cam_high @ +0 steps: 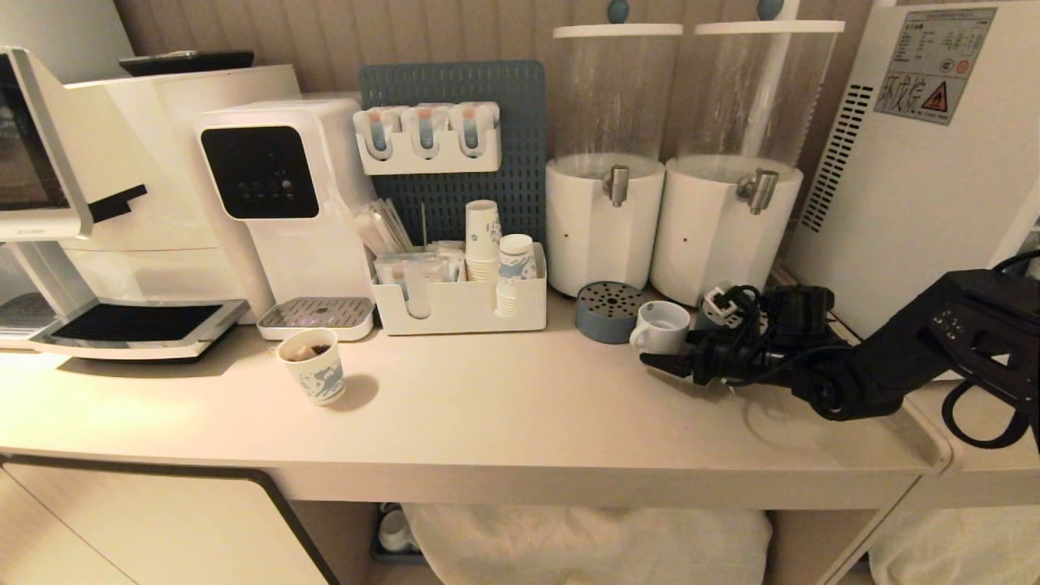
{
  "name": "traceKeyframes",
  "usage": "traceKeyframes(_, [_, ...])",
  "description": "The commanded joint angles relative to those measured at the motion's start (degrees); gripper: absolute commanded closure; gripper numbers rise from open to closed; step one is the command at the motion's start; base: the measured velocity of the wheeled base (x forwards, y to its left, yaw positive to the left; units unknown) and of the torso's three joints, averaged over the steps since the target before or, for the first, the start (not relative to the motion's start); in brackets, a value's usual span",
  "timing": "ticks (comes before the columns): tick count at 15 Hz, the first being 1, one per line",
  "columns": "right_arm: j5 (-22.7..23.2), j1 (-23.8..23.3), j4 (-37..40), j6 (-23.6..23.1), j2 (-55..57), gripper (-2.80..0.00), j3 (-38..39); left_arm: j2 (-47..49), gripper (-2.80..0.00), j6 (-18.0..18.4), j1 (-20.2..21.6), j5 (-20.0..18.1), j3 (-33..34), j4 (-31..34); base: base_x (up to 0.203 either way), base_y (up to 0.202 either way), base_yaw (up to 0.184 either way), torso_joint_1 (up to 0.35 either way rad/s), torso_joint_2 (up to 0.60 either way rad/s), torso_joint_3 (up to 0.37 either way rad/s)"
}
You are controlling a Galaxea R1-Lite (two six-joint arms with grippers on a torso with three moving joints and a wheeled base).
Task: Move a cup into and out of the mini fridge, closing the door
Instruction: Put the ceramic cup in the freezer
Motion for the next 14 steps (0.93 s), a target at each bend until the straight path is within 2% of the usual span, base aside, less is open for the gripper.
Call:
traceKeyframes(1, [0.26,0.18,-0.02,-0.07,0.54,-2.80,-1.00,0.02,0.00,-0.01,0.00,0.01,0.00,0.01,0.000,0.000,0.000,0.000,0.00,0.000])
traceKeyframes(10, [0.17,0.36,0.34,-0.07,1.15,-2.80,-1.70,0.09,0.00,-0.01,0.00,0.01,0.00,0.01,0.000,0.000,0.000,0.000,0.00,0.000])
traceKeyframes(11, [0.17,0.27,0.16,-0.16,1.15,0.00,-1.53,0.00,0.00,-0.01,0.00,0.10,0.00,0.01,0.000,0.000,0.000,0.000,0.00,0.000])
traceKeyframes(14, [0.17,0.27,0.86,-0.07,1.07,0.00,-1.44,0.09,0.00,-0.01,0.00,0.01,0.00,0.01,0.000,0.000,0.000,0.000,0.00,0.000])
